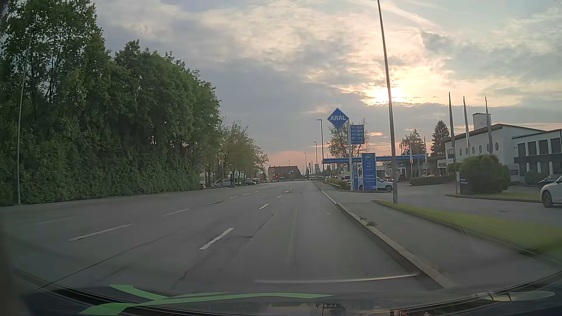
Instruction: Follow the waypoints while adhering to traffic rules and regulations
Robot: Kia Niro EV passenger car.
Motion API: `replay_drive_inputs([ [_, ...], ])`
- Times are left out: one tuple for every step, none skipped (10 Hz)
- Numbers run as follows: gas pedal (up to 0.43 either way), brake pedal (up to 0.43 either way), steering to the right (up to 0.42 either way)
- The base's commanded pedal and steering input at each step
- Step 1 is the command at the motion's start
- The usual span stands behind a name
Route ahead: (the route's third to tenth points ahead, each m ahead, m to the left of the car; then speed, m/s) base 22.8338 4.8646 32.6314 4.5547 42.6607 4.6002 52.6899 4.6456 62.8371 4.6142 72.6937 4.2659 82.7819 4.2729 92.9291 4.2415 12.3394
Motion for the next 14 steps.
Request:
replay_drive_inputs([
  [0.039, 0.000, 0.000],
  [0.039, 0.000, -0.002],
  [0.039, 0.000, -0.005],
  [0.039, 0.000, -0.007],
  [0.039, 0.000, -0.007],
  [0.039, 0.000, -0.003],
  [0.039, 0.000, 0.000],
  [0.039, 0.000, 0.002],
  [0.039, 0.000, 0.002],
  [0.039, 0.000, 0.002],
  [0.039, 0.000, 0.002],
  [0.039, 0.000, 0.001],
  [0.039, 0.000, 0.001],
  [0.039, 0.000, 0.000],
])
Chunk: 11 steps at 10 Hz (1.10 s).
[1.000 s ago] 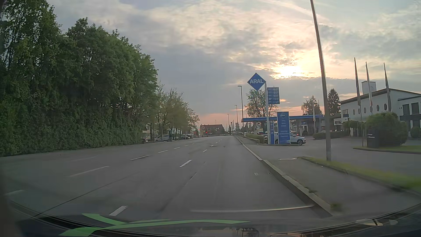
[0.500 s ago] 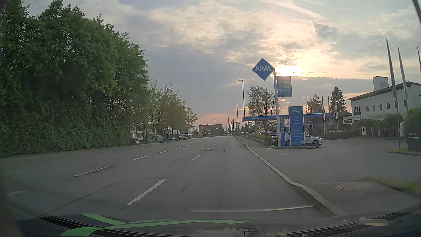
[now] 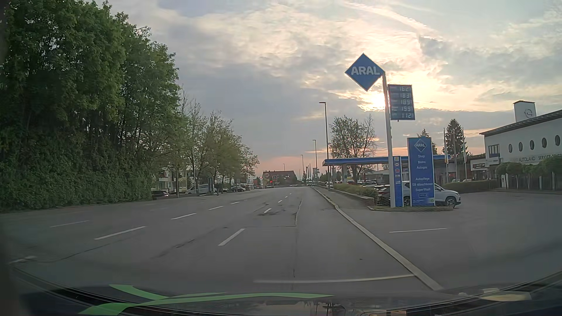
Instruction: Follow the waypoints while adhering to traffic rules and regulations
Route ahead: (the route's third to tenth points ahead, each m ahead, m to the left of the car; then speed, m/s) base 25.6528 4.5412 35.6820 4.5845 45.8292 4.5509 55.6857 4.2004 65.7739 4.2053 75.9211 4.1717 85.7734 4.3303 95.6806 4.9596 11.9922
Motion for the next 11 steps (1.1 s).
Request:
replay_drive_inputs([
  [0.039, 0.000, -0.002],
  [0.039, 0.000, -0.002],
  [0.039, 0.000, -0.002],
  [0.039, 0.000, -0.001],
  [0.039, 0.000, -0.001],
  [0.039, 0.000, -0.001],
  [0.039, 0.000, -0.001],
  [0.039, 0.000, -0.001],
  [0.039, 0.000, -0.001],
  [0.039, 0.000, -0.001],
  [0.047, 0.000, -0.001],
])
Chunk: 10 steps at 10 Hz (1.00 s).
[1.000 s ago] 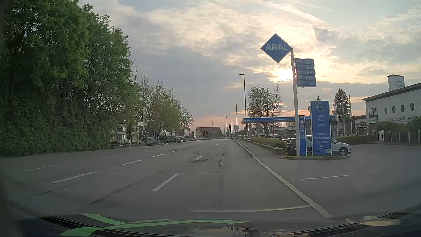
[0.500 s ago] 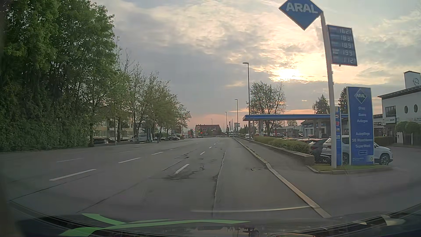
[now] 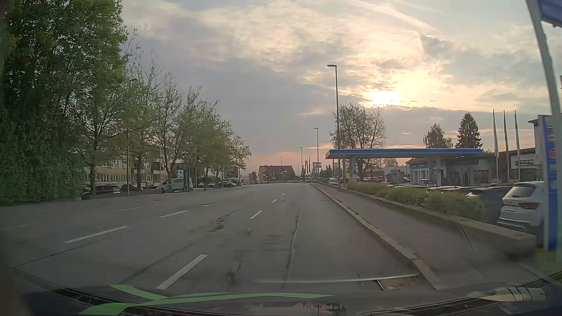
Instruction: Follow the waypoints while adhering to traffic rules and regulations
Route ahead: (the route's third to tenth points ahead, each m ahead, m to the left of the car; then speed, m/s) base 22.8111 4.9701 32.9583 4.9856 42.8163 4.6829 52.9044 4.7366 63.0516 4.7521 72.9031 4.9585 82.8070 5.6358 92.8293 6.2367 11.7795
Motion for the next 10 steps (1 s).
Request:
replay_drive_inputs([
  [0.047, 0.000, -0.001],
  [0.047, 0.000, -0.001],
  [0.047, 0.000, -0.001],
  [0.059, 0.000, -0.001],
  [0.067, 0.000, 0.000],
  [0.067, 0.000, 0.001],
  [0.067, 0.000, 0.000],
  [0.067, 0.000, 0.000],
  [0.067, 0.000, -0.001],
  [0.067, 0.000, -0.001],
])
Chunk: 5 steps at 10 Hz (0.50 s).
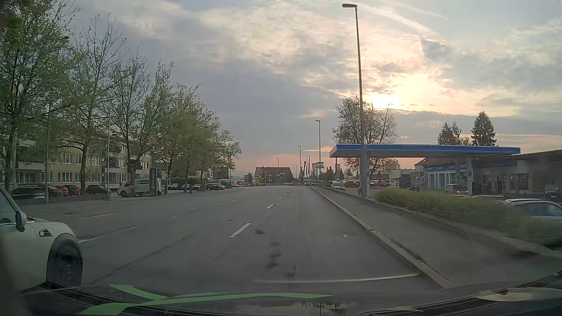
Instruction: Follow the waypoints while adhering to traffic rules and regulations
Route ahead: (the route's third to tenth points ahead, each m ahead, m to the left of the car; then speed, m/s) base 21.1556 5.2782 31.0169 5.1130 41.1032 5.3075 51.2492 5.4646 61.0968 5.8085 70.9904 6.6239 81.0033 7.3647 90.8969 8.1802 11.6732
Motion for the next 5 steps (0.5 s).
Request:
replay_drive_inputs([
  [0.067, 0.000, -0.001],
  [0.067, 0.000, -0.001],
  [0.067, 0.000, -0.001],
  [0.067, 0.000, -0.001],
  [0.067, 0.000, -0.001],
])
